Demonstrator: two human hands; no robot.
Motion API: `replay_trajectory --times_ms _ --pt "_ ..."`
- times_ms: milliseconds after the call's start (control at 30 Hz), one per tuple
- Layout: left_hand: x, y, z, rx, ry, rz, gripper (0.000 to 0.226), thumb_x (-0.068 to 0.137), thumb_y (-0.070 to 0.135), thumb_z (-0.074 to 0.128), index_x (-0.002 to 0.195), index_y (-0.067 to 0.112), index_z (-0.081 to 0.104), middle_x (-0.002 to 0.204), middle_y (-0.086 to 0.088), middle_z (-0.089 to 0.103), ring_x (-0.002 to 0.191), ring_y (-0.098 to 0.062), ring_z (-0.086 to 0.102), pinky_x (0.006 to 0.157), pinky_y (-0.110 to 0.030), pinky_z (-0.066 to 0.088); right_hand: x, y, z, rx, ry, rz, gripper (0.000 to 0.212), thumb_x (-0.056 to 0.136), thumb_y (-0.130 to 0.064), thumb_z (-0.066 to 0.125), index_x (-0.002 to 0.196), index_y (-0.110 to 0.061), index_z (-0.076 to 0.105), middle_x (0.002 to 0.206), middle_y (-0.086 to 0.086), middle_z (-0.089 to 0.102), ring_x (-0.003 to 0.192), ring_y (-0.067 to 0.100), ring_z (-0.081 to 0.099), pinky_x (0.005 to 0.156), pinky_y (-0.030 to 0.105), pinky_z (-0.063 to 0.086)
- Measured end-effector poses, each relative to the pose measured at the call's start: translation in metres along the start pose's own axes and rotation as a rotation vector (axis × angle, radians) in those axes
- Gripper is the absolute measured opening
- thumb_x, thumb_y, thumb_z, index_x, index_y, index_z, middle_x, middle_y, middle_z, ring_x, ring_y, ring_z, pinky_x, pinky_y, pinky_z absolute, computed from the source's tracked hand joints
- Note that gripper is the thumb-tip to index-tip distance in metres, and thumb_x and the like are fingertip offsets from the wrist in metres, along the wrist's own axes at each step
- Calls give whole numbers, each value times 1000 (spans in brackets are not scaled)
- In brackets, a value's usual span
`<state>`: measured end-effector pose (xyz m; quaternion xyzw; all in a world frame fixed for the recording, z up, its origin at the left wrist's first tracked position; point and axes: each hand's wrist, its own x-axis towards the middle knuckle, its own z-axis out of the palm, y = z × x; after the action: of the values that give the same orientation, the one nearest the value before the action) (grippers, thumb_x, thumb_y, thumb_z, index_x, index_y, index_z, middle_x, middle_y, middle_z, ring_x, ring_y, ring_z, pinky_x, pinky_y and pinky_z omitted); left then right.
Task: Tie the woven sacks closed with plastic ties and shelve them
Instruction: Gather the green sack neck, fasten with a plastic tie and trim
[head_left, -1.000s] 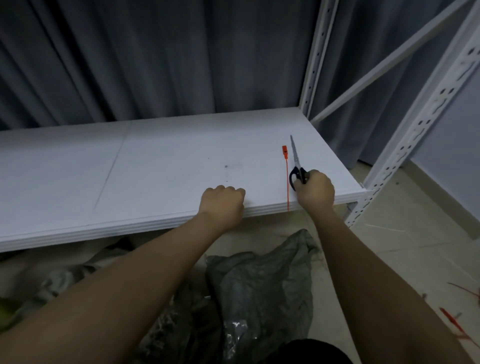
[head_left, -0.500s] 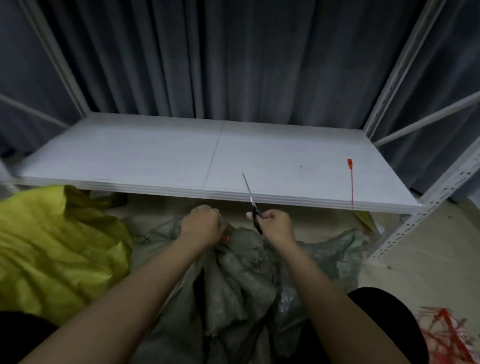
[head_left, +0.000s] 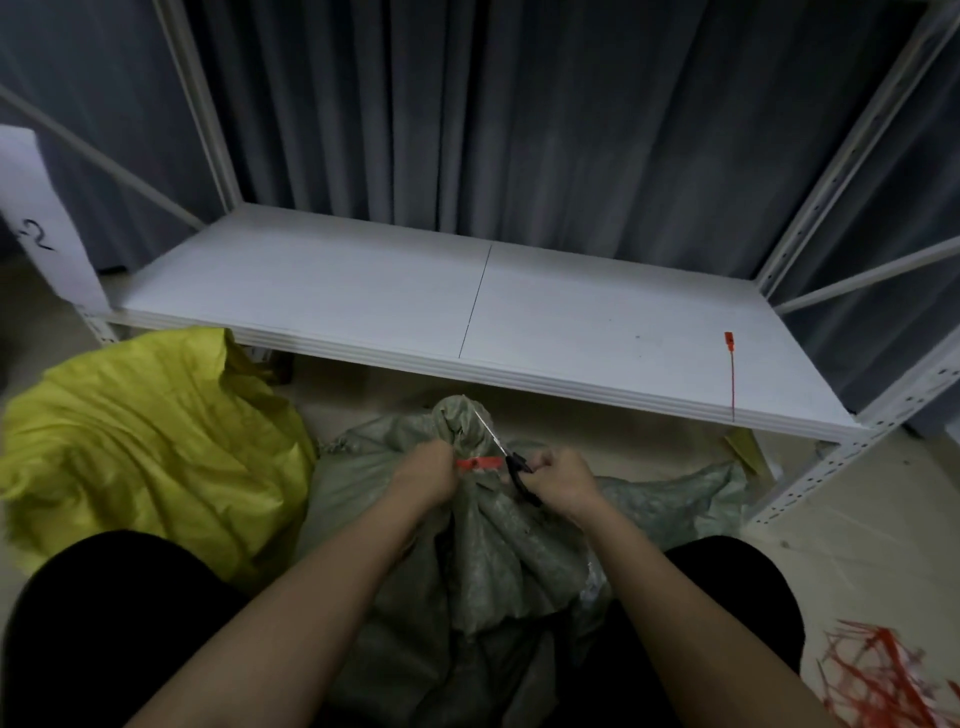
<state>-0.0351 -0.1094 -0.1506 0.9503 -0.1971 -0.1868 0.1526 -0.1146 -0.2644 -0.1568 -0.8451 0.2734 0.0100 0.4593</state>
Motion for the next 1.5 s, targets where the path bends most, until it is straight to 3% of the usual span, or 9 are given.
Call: replay_trajectory --times_ms 167,400,533,733,833,967,1100,1267,1500 --pt "-14 -26 5 -58 -63 -15 29 92 30 48 94 6 64 105 -17 67 97 -31 63 76 -32 45 -16 -4 2 -121 -69 -42 54 60 -53 82 47 -18 43 50 -3 48 48 10 44 50 24 31" --pt "-32 -62 23 -73 -46 -25 29 94 30 42 91 11 63 100 -15 67 91 -30 63 71 -32 44 -31 -7 13 -197 -506 50 50 76 -73 51 64 -25 58 59 2 61 60 12 58 68 24 46" --pt "-38 -65 27 -63 -27 -14 30 96 32 39 99 12 61 103 -14 66 96 -30 62 73 -31 43 -34 -15 12 -192 -710 90 36 92 -59 38 71 -31 48 64 1 55 57 10 53 58 19 42" --pt "-42 -64 28 -28 2 36 34 97 35 36 102 12 60 109 -15 65 100 -32 61 78 -35 46 -30 -19 8 -166 -807 191 48 95 -54 36 65 -16 41 39 -10 47 33 1 43 36 12 33" --pt "-46 -62 26 -13 13 49 34 97 36 36 106 13 60 112 -15 65 103 -32 61 81 -35 46 -27 -20 10 -170 -848 210 54 87 -64 42 64 -16 43 44 -6 47 37 6 41 38 16 30" --pt "-49 -61 26 9 22 67 31 96 34 37 109 16 59 114 -13 64 106 -30 60 83 -35 46 -14 -10 21 -221 -870 200 68 55 -88 54 62 -21 49 59 2 47 51 14 36 51 28 23" --pt "-54 -58 26 30 7 93 30 95 33 38 110 18 59 114 -10 64 105 -29 60 82 -34 45 -9 -11 26 -233 -846 201 65 56 -86 56 62 -21 51 60 2 49 52 12 42 53 26 28" --pt "-61 -59 26 88 -27 124 29 93 32 45 116 19 57 118 -9 62 110 -29 58 84 -33 44 -2 -19 25 -318 -854 187 45 87 -57 51 69 -16 50 58 0 49 47 8 48 49 18 39" --pt "-61 -65 34 149 -84 170 27 92 30 43 111 19 57 113 -9 63 103 -29 60 80 -34 45 4 -41 27 -494 -920 162 41 90 -48 54 65 -17 50 48 -7 49 44 5 46 51 17 38"
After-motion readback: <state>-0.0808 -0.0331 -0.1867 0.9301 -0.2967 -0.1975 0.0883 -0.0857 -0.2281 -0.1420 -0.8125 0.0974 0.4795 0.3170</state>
